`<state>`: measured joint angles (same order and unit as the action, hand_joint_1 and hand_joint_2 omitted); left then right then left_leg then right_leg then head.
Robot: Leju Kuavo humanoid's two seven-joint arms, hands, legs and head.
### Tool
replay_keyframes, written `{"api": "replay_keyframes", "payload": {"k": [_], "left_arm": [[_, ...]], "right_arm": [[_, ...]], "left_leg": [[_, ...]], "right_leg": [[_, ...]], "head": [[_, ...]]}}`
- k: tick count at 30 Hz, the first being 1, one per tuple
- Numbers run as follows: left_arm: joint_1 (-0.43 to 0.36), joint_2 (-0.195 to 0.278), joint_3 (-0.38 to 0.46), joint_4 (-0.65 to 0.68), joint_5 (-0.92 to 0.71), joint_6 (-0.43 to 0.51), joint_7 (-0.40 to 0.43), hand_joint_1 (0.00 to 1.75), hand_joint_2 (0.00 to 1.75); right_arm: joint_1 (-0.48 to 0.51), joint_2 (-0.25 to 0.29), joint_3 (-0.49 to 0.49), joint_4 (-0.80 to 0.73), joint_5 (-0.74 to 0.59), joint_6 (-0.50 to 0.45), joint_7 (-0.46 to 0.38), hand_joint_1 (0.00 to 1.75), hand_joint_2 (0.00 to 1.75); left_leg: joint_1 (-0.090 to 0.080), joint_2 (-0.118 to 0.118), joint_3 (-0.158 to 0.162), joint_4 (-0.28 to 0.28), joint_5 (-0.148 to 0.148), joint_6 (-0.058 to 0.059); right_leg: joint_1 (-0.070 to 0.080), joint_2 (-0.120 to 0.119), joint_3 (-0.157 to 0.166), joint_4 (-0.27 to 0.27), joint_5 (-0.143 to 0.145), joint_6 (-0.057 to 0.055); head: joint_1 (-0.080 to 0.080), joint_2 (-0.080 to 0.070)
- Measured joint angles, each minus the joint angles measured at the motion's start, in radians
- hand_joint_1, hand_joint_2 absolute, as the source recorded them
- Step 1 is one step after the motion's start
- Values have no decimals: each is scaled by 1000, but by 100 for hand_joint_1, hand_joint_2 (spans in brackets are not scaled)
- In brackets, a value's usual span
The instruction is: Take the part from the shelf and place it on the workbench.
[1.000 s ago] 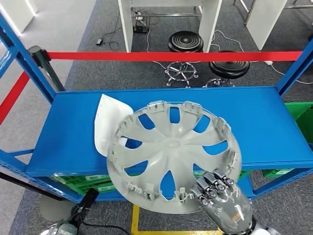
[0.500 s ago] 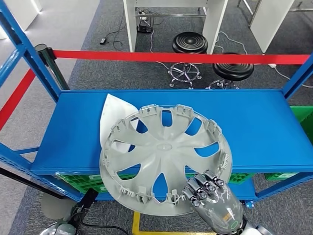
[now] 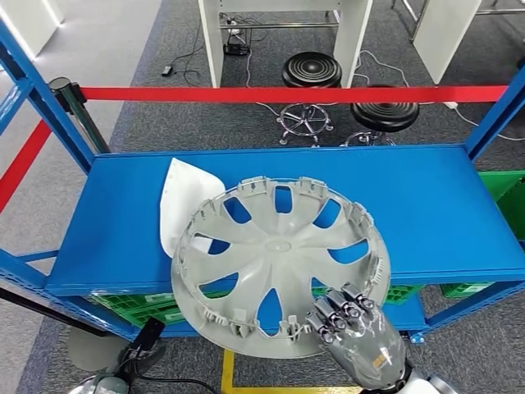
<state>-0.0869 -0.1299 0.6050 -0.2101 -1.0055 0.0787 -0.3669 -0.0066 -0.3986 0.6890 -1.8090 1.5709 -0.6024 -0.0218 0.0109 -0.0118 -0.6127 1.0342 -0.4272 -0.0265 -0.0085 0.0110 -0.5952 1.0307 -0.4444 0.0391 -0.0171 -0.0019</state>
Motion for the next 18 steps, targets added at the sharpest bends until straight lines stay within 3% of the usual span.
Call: {"api": "replay_keyframes", "payload": {"k": [4, 5, 8, 9, 10, 11, 12, 14, 15, 18], "left_arm": [[2, -3, 1, 0, 0, 11, 7, 0, 175], [2, -3, 2, 0, 0, 12, 7, 0, 175], [2, -4, 2, 0, 0, 16, 8, 0, 175], [3, -5, 2, 0, 0, 17, 10, 0, 175], [3, -5, 2, 0, 0, 17, 12, 0, 175], [3, -6, 2, 0, 0, 18, 14, 0, 175], [3, -6, 2, 0, 0, 19, 16, 0, 175], [2, -7, 3, 0, -1, 20, 18, 0, 175], [2, -7, 3, 0, -1, 21, 20, 0, 175], [3, -7, 3, 0, -1, 21, 23, 0, 175]], "right_arm": [[9, 0, -5, 0, 0, 0, 2, 175, 175], [10, 0, -5, 0, 0, 0, 2, 175, 175], [13, 0, -6, 1, 0, 0, 4, 175, 175], [14, 0, -6, 1, 0, 0, 5, 175, 175], [15, 1, -6, 1, 0, 1, 6, 175, 175], [16, 1, -6, 2, 0, 1, 7, 175, 175], [16, 1, -6, 2, 0, 1, 9, 175, 175], [15, 1, -6, 2, 0, 2, 12, 175, 175], [15, 1, -6, 2, 0, 2, 13, 175, 175], [16, 3, -7, 2, 0, 3, 18, 175, 175]], "left_leg": [[0, -1, 3, -15, -4, 28], [1, -1, 4, -17, -3, 34], [-1, 0, 4, -16, -3, 43], [-2, 0, 4, -16, -2, 44], [-3, 0, 5, -16, -3, 44], [-3, -1, 6, -15, -2, 44], [-3, -1, 7, -15, -3, 43], [-6, -3, 7, -12, -3, 38], [-7, -3, 5, -11, -2, 33], [-7, -3, -1, -11, 5, 17]], "right_leg": [[-1, -1, -10, 13, -12, 19], [-2, -2, -25, 42, -31, 23], [-2, -4, -117, 235, -118, 28], [-2, -4, -140, 280, -129, 28], [-2, -4, -142, 282, -119, 27], [-2, -4, -125, 246, -91, 25], [-2, -4, -92, 180, -54, 23], [-1, -3, -26, 55, -9, 19], [0, -2, -9, 21, -1, 17], [1, 0, -9, 9, 5, 5]], "head": [[1, 0], [3, 0], [6, 0], [6, 0], [6, 0], [6, 0], [7, 0], [6, 0], [5, 0], [4, 0]]}}
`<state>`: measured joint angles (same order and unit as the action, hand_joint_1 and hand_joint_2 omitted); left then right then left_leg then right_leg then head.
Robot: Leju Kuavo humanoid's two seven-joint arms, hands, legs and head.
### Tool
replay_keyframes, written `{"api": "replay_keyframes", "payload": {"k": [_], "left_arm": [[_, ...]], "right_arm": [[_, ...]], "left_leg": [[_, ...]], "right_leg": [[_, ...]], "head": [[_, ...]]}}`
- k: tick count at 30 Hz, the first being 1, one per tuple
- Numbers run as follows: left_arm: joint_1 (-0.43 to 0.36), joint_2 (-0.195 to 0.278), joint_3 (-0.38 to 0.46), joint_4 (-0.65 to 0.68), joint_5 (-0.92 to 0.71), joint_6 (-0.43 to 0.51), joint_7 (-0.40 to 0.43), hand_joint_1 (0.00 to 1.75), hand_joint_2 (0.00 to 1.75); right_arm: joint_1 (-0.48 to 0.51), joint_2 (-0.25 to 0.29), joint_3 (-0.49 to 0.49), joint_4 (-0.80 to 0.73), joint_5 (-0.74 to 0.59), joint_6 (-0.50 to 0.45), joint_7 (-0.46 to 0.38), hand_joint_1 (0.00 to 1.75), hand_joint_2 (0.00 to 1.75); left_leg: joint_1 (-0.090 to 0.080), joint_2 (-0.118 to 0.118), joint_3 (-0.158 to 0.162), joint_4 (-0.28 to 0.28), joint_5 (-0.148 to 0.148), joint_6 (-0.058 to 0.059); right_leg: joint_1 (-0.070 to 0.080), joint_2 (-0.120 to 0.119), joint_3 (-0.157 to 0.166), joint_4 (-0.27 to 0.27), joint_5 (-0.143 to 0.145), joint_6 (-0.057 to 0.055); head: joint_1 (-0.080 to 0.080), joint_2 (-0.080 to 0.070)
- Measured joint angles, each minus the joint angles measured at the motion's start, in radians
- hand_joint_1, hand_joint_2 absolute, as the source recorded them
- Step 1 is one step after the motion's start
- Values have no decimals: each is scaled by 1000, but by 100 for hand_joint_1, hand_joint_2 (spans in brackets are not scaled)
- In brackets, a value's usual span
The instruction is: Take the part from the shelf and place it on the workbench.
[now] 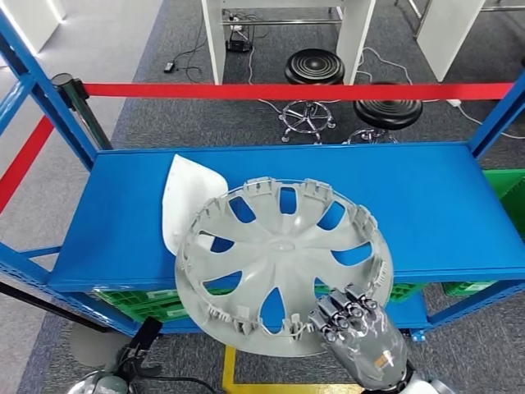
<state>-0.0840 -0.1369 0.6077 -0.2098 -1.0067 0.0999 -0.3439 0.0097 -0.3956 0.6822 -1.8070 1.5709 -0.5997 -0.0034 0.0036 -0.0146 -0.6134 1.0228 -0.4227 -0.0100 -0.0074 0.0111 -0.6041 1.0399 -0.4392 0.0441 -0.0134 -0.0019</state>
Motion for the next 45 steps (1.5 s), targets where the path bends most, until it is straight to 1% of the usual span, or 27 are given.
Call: {"api": "replay_keyframes", "payload": {"k": [1, 3, 5, 7, 8, 11, 12, 16, 17, 18, 20, 21, 22, 23, 25, 27, 29, 31, 32, 34, 36, 37, 38, 39, 41, 43, 45], "left_arm": [[0, 0, 0, 0, 0, 0, 1, 0, 175], [-1, 0, 0, 0, -1, 1, 1, 0, 175], [-1, -1, 0, 0, -1, 1, 1, 0, 175], [0, -1, 0, 0, -2, 1, 2, 0, 175], [0, -1, 0, 0, -2, 2, 3, 0, 175], [-4, -1, 0, 0, -3, 2, 3, 0, 175], [-6, -1, 0, 0, -3, 2, 3, 0, 175], [-3, -2, 0, 0, -4, 3, 4, 0, 175], [-3, -2, 0, 0, -4, 4, 4, 0, 175], [-4, -2, 0, 0, -4, 5, 4, 0, 175], [-3, -1, 1, 0, -4, 7, 4, 0, 175], [-3, -1, 1, 0, -4, 7, 4, 0, 175], [-2, -1, 1, 0, -4, 7, 4, 0, 175], [-2, -1, 2, 0, -4, 7, 4, 0, 175], [-2, -2, 2, 0, -4, 7, 4, 0, 175], [-2, -2, 2, 0, -4, 8, 4, 0, 175], [-2, -2, 2, 0, -4, 8, 4, 0, 175], [1, -1, 2, 0, -4, 9, 4, 0, 175], [2, -1, 2, 0, -4, 9, 4, 0, 175], [3, -1, 2, 0, -4, 9, 5, 0, 175], [3, -2, 2, 0, -4, 9, 5, 0, 175], [3, -2, 2, 0, -4, 9, 5, 0, 175], [3, -2, 2, 0, -4, 9, 5, 0, 175], [3, -2, 2, 0, -4, 9, 5, 0, 175], [1, -2, 2, 0, -4, 9, 5, 0, 175], [-3, -2, 2, 0, -4, 9, 5, 0, 175], [-4, -3, 2, 0, -4, 9, 5, 0, 175]], "right_arm": [[0, 0, 0, 0, 0, 0, 2, 175, 175], [0, 2, 0, 0, 0, 1, 3, 175, 175], [-1, 4, 0, 0, 0, 1, 4, 175, 175], [0, 5, 0, 0, 0, 2, 5, 175, 175], [1, 6, 0, 0, 0, 3, 6, 175, 175], [0, 7, 0, 0, 0, 3, 7, 175, 175], [0, 8, 0, 0, 0, 3, 7, 175, 175], [0, 10, 0, 0, 0, 3, 8, 175, 175], [1, 10, 0, 0, 0, 3, 8, 175, 175], [1, 10, 0, 0, 0, 4, 9, 175, 175], [3, 11, 0, 0, 0, 4, 10, 175, 175], [3, 11, 0, 0, 0, 4, 11, 175, 175], [3, 11, 0, 0, 0, 4, 11, 175, 175], [4, 11, 0, 1, 0, 4, 12, 175, 175], [3, 11, 0, 1, 0, 4, 13, 175, 175], [1, 11, 0, 1, 0, 3, 16, 175, 175], [1, 12, 0, 0, 0, 3, 19, 175, 175], [2, 13, 0, 0, 0, 2, 23, 175, 175], [2, 14, -1, 1, 0, 2, 26, 175, 175], [4, 19, -2, 1, 0, 0, 30, 175, 175], [7, 22, -3, 1, 0, 0, 31, 175, 175], [9, 23, -4, 1, 0, 0, 31, 175, 175], [10, 24, -5, 1, 0, 0, 31, 175, 175], [11, 25, -7, 1, 0, 0, 31, 175, 175], [13, 28, -10, 1, 0, -1, 31, 175, 175], [14, 31, -14, 1, 0, -1, 31, 175, 175], [15, 33, -17, 1, 0, -1, 31, 175, 175]], "left_leg": [[0, 1, -3, 7, -9, -6], [2, 2, -27, 67, -60, -16], [3, 3, -74, 195, -133, -23], [3, 3, -92, 267, -161, -24], [3, 3, -72, 245, -147, -22], [2, 3, 48, 51, -82, -12], [1, 2, 72, 7, -71, -7], [-2, 4, 66, -20, -44, 19], [0, 5, 60, -23, -34, 26], [2, 7, 52, -25, -24, 31], [1, 8, 31, -25, -7, 37], [1, 9, 20, -25, 1, 37], [1, 9, 8, -24, 10, 36], [1, 9, -3, -24, 19, 34], [1, 8, -21, -23, 36, 28], [0, 8, -34, -22, 52, 18], [-1, 7, -40, -24, 69, 6], [0, 6, -44, -25, 76, -5], [1, 6, -51, -14, 57, -11], [3, 7, -75, 66, -35, -21], [4, 7, -102, 198, -124, -27], [4, 7, -104, 246, -137, -28], [4, 7, -94, 264, -128, -28], [4, 7, -67, 246, -103, -27], [3, 7, 27, 127, -64, -21], [1, 6, 112, -4, -73, -12], [-3, 6, 129, -49, -82, 1]], "right_leg": [[-1, -1, -1, -2, 4, -7], [-5, -4, -6, -7, 13, -19], [-4, -6, -16, -7, 21, -24], [-3, -7, -29, -7, 31, -24], [-3, -6, -35, -6, 37, -22], [-1, -6, -51, -5, 55, -14], [0, -6, -55, -6, 61, -10], [-2, -5, -66, -15, 80, 15], [-3, -5, -76, 2, 60, 20], [-4, -5, -91, 41, 22, 25], [-4, -5, -126, 171, -74, 31], [-4, -5, -137, 233, -106, 34], [-4, -5, -133, 266, -117, 34], [-4, -5, -110, 261, -107, 34], [-4, -5, -15, 151, -68, 31], [-1, -4, 82, 16, -64, 26], [4, -1, 108, -34, -74, 16], [3, -2, 92, -34, -60, -1], [2, -4, 85, -35, -51, -12], [-1, -6, 64, -36, -28, -28], [0, -6, 35, -35, -5, -33], [0, -6, 20, -34, 5, -32], [0, -7, 6, -34, 16, -30], [0, -7, -7, -33, 25, -28], [2, -7, -30, -30, 44, -21], [5, -8, -43, -29, 62, -13], [5, -9, -48, -33, 82, -2]], "head": [[-1, 0], [-5, 0], [-8, 0], [-8, 0], [-8, 0], [-8, 0], [-8, 0], [-7, 0], [-6, 0], [-4, 0], [-2, 0], [-2, 0], [-1, 0], [-1, 0], [-1, 0], [-2, 0], [-1, 0], [1, 0], [-1, 0], [-4, 0], [-6, 0], [-6, 0], [-6, 0], [-6, 0], [-7, 0], [-6, 0], [-6, 0]]}}
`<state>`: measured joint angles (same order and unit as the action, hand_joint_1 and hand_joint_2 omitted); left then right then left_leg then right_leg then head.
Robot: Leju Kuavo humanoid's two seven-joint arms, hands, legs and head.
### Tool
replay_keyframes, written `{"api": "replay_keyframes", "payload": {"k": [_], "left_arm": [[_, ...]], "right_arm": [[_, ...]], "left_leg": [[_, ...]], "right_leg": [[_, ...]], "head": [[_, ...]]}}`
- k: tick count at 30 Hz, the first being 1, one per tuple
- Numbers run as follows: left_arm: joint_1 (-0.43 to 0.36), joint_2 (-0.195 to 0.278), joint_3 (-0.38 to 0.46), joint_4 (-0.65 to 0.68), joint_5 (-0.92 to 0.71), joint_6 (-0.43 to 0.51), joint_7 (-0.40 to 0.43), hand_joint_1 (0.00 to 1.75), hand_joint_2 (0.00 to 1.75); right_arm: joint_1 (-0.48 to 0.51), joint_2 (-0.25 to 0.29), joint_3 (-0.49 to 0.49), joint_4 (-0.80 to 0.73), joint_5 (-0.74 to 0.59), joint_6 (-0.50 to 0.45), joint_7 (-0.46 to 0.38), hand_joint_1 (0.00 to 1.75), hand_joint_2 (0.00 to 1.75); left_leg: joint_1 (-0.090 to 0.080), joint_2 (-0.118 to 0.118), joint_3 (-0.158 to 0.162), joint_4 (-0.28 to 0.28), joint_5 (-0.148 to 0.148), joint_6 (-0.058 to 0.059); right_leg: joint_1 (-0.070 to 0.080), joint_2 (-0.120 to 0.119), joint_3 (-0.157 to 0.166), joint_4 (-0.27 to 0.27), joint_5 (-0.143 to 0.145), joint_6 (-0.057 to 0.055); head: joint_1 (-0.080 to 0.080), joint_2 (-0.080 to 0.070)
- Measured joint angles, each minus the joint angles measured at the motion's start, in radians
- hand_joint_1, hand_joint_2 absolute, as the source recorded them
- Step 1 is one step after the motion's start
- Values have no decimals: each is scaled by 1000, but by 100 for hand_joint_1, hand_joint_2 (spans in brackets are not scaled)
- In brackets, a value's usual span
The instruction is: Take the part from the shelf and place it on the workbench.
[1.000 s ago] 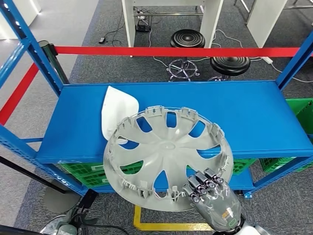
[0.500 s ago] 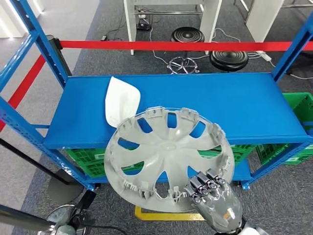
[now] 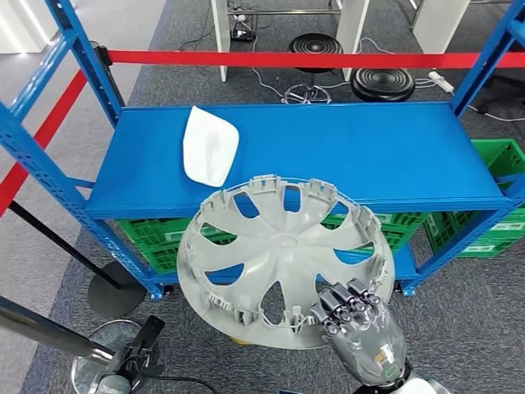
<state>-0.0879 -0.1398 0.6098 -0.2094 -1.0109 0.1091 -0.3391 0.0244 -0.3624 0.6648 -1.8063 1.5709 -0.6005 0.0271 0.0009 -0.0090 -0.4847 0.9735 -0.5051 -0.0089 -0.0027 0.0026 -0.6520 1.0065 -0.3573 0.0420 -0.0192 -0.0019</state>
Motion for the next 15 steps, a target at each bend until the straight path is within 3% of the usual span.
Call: {"api": "replay_keyframes", "payload": {"k": [2, 4, 6, 7, 8, 9, 11, 13, 14, 15], "left_arm": [[2, -2, 0, 0, 0, 0, 0, 0, 175], [2, -2, 1, 0, 0, 0, 0, 0, 175], [1, 0, 2, 0, 0, 0, 0, 0, 175], [1, 0, 2, 0, 0, 0, 0, 0, 175], [1, 0, 2, 0, 0, 0, 1, 0, 175], [1, 0, 2, 0, 0, 0, 1, 0, 175], [1, 0, 2, 0, 0, 0, 1, 0, 175], [1, 0, 2, 0, 0, 0, 1, 0, 175], [1, 0, 2, 0, 0, 1, 1, 0, 175], [1, 0, 3, 0, 0, 1, 1, 0, 175]], "right_arm": [[3, 1, -2, 0, 0, -1, 0, 175, 175], [6, 2, -4, 0, 0, -1, 0, 175, 175], [9, 5, -7, 2, 0, -2, 0, 175, 175], [10, 7, -7, 3, 0, -2, 0, 175, 175], [11, 10, -7, 4, 0, -2, 1, 175, 175], [12, 13, -8, 5, 0, -2, 3, 175, 175], [14, 20, -8, 6, 0, -2, 9, 175, 175], [15, 25, -12, 6, 0, -3, 14, 175, 175], [16, 27, -14, 5, 0, -4, 16, 175, 175], [20, 29, -17, 5, 0, -7, 19, 175, 175]], "left_leg": [[1, 3, -15, 1, 17, 16], [4, 7, -35, -2, 39, 29], [3, 8, -62, -1, 61, 36], [2, 8, -76, 0, 72, 36], [2, 8, -91, 1, 83, 35], [2, 8, -107, 2, 94, 33], [2, 8, -135, 6, 115, 26], [-1, 7, -153, 12, 132, 17], [-2, 7, -158, 13, 142, 12], [-3, 7, -163, 12, 153, 7]], "right_leg": [[-3, 1, -9, 2, -4, 12], [-5, 1, -34, 65, -79, 21], [-6, 1, -63, 193, -178, 26], [-6, 1, -69, 249, -201, 27], [-6, 1, -66, 284, -201, 28], [-6, 1, -47, 285, -179, 29], [-6, 1, 40, 198, -132, 26], [-5, 2, 148, 56, -143, 22], [-3, 2, 177, 8, -158, 18], [0, 3, 186, -15, -166, 13]], "head": [[-2, 0], [0, 0], [3, 0], [4, 0], [3, 0], [4, 0], [3, 0], [3, 0], [2, 0], [1, 0]]}}
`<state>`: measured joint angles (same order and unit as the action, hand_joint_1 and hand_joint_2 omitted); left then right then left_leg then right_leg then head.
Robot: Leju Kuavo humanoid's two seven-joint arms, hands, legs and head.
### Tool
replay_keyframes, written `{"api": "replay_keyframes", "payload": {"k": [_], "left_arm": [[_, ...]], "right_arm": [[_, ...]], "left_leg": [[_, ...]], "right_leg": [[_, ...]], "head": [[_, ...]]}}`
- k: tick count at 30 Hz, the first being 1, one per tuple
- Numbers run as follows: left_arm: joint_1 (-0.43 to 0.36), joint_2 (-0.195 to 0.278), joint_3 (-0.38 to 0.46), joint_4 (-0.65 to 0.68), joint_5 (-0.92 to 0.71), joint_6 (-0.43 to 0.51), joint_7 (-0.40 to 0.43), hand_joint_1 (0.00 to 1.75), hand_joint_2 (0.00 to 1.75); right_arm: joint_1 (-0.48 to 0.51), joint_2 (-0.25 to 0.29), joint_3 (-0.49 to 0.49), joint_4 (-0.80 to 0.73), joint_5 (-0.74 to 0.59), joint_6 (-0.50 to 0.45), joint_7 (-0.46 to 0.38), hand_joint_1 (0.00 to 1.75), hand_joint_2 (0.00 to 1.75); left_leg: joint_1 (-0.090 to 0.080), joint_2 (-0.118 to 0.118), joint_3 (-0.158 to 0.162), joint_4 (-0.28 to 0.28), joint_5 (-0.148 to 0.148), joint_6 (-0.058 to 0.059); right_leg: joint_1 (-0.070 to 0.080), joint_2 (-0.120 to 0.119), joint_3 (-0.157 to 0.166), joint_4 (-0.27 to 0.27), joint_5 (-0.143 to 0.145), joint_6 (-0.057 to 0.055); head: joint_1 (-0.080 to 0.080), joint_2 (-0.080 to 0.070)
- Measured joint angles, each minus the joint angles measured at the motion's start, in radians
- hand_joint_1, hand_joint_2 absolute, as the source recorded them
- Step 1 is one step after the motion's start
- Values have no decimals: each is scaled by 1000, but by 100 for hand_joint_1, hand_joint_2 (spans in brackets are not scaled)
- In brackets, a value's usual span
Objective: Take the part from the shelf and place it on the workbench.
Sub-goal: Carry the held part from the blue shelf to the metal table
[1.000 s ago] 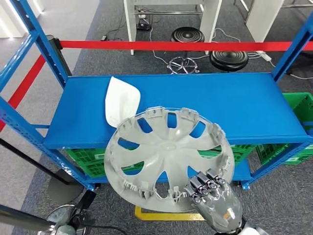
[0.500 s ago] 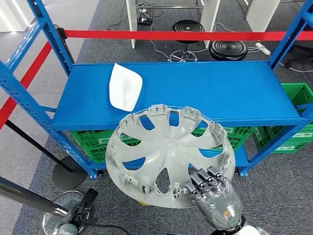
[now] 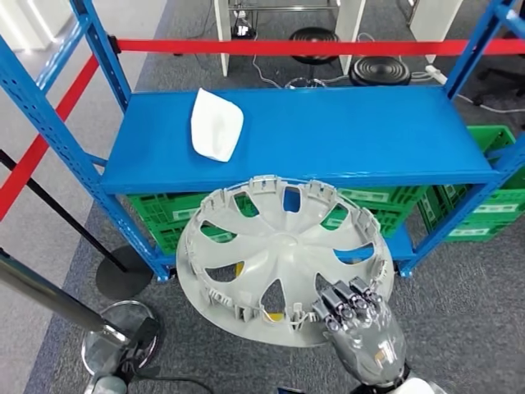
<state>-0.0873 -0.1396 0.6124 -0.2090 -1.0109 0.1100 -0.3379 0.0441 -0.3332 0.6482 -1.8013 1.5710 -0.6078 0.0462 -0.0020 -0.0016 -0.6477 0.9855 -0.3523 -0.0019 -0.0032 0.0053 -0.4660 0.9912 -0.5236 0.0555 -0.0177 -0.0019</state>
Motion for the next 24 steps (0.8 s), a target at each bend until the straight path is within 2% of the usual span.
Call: {"api": "replay_keyframes", "payload": {"k": [1, 2, 3, 4, 5, 6, 7, 8, 9, 10, 11, 12, 13, 14, 15, 17, 18, 19, 21, 22, 23, 24], "left_arm": [[1, 0, 0, 0, 0, 0, 0, 0, 175], [2, 1, 0, 0, 0, 1, 1, 0, 175], [4, 1, 0, 0, 0, 1, 2, 0, 175], [5, 1, 0, 0, 0, 1, 3, 0, 175], [6, 1, 0, 0, 0, 2, 4, 0, 175], [5, -1, 0, 0, 0, 2, 4, 0, 175], [4, -1, 0, 0, 0, 3, 4, 0, 175], [3, -2, 0, 0, 0, 3, 4, 0, 175], [2, -2, 0, 0, 0, 4, 5, 0, 175], [2, -2, 0, 0, 0, 4, 5, 0, 175], [1, -2, 0, 0, 0, 4, 5, 0, 175], [0, -2, 0, 0, 1, 5, 5, 0, 175], [-2, -2, 0, 0, 2, 5, 5, 0, 175], [-4, -2, 0, 0, 2, 5, 5, 0, 175], [-5, -3, 0, 0, 3, 5, 5, 0, 175], [-3, -5, 0, 0, 3, 6, 5, 0, 175], [-1, -7, 1, 0, 3, 6, 5, 0, 175], [-1, -7, 1, 0, 3, 6, 5, 0, 175], [-1, -7, 3, 0, 3, 7, 6, 0, 175], [-1, -7, 3, 0, 3, 7, 6, 0, 175], [-1, -7, 4, 0, 3, 7, 6, 0, 175], [-1, -8, 4, 0, 3, 7, 6, 0, 175]], "right_arm": [[6, 2, -3, 0, 0, -4, 3, 175, 175], [12, 4, -6, -1, 0, -9, 7, 175, 175], [18, 6, -10, -1, 0, -13, 10, 175, 175], [26, 8, -14, -2, 0, -17, 13, 175, 175], [34, 9, -19, -3, 0, -21, 15, 175, 175], [45, 10, -24, -5, 0, -26, 16, 175, 175], [55, 10, -29, -8, 0, -31, 17, 175, 175], [66, 12, -35, -10, 0, -36, 19, 175, 175], [75, 13, -39, -12, 0, -40, 21, 175, 175], [83, 15, -43, -14, 0, -43, 24, 175, 175], [90, 17, -47, -16, 0, -45, 27, 175, 175], [97, 19, -51, -19, 0, -46, 30, 175, 175], [102, 22, -55, -21, 0, -48, 34, 175, 175], [108, 24, -59, -24, 0, -51, 39, 175, 175], [113, 27, -63, -27, 0, -54, 43, 175, 175], [122, 30, -67, -33, 0, -62, 48, 175, 175], [127, 30, -69, -35, 0, -64, 49, 175, 175], [131, 31, -71, -37, 0, -65, 49, 175, 175], [136, 32, -75, -39, 0, -66, 50, 175, 175], [138, 32, -77, -40, 0, -66, 51, 175, 175], [140, 33, -79, -40, 0, -67, 53, 175, 175], [143, 33, -81, -40, 0, -67, 55, 175, 175]], "left_leg": [[1, 0, -4, -1, 12, -5], [2, -1, -11, 1, 11, -11], [3, -2, -20, 15, -11, -17], [3, -3, -31, 45, -50, -22], [4, -4, -44, 95, -106, -26], [5, -4, -56, 157, -161, -30], [5, -4, -63, 218, -197, -31], [5, -4, -62, 263, -206, -31], [4, -4, -49, 279, -192, -29], [3, -4, -23, 264, -163, -25], [1, -4, 17, 218, -135, -20], [-1, -4, 69, 149, -124, -13], [-4, -4, 120, 75, -127, -7], [-6, -4, 155, 17, -136, -2], [-8, -4, 173, -19, -145, 2], [-8, -2, 166, -36, -135, 12], [-7, 0, 159, -38, -125, 18], [-4, 2, 150, -40, -114, 25], [-2, 3, 127, -40, -93, 32], [-2, 4, 114, -40, -82, 33], [-2, 5, 100, -39, -71, 32], [-1, 5, 85, -37, -60, 30]], "right_leg": [[1, 0, -8, -6, 2, -8], [0, -1, -18, -3, 11, -17], [-1, -3, -28, -2, 21, -27], [-3, -4, -39, -2, 32, -36], [-4, -5, -50, -2, 44, -42], [-3, -5, -64, -1, 56, -46], [-2, -6, -79, 0, 67, -47], [0, -6, -94, 1, 79, -48], [1, -7, -109, 2, 89, -47], [3, -7, -124, 4, 99, -46], [3, -6, -137, 5, 109, -44], [5, -6, -147, 7, 117, -41], [7, -6, -156, 9, 127, -38], [7, -6, -163, 8, 137, -34], [7, -7, -168, 7, 148, -30], [6, -6, -175, 4, 162, -18], [5, -5, -183, 13, 147, -13], [4, -4, -195, 39, 115, -7], [1, -3, -227, 152, 12, 1], [-1, -3, -239, 220, -27, 5], [-2, -3, -243, 274, -42, 8], [-4, -3, -233, 299, -31, 11]], "head": [[-1, 0], [0, 0], [-1, 0], [-2, 0], [-4, 0], [-7, 0], [-8, 0], [-9, 0], [-9, 0], [-10, 0], [-10, 0], [-10, 0], [-10, 0], [-10, 0], [-10, 0], [-11, 0], [-11, 0], [-10, 0], [-6, 0], [-5, 0], [-5, 0], [-5, 0]]}}
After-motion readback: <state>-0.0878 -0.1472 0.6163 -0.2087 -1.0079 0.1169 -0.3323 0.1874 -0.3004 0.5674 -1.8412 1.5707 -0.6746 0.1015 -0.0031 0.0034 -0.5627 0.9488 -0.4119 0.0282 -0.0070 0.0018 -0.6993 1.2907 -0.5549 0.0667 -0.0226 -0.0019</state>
